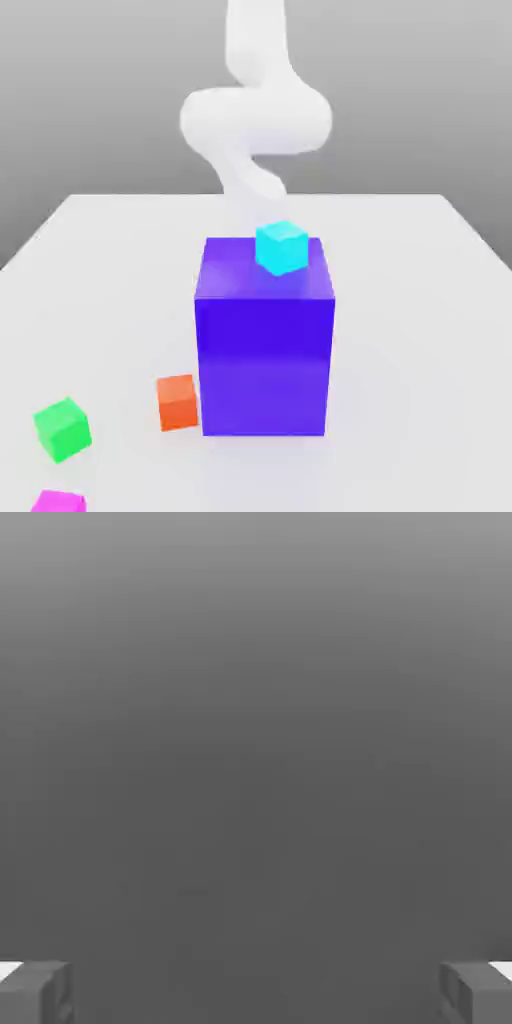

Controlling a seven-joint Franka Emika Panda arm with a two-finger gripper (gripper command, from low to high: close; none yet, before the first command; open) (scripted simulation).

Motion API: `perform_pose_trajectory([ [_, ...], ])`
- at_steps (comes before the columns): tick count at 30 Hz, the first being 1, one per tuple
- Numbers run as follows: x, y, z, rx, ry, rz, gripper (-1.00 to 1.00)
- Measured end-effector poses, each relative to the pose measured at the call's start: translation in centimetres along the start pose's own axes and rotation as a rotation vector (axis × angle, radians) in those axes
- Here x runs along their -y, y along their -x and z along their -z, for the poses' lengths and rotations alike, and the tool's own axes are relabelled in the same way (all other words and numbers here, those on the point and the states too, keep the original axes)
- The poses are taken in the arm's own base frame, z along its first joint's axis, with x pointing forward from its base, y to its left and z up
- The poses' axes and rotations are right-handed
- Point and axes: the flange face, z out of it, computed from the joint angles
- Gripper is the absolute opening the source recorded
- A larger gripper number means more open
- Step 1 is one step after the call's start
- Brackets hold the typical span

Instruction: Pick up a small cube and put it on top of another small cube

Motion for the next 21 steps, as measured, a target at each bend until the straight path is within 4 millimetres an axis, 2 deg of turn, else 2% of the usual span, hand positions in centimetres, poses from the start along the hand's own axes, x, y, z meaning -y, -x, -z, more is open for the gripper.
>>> perform_pose_trajectory([
  [6, -2.3, -2.8, -10.1, 0.122, 0.083, -0.030, 0.00],
  [11, -5.5, -4.1, -18.3, 0.208, 0.159, -0.057, 0.00],
  [16, -9.8, -4.3, -26.1, 0.282, 0.243, -0.083, 0.00],
  [21, -15.4, -4.0, -33.2, 0.343, 0.336, -0.112, 0.00],
])
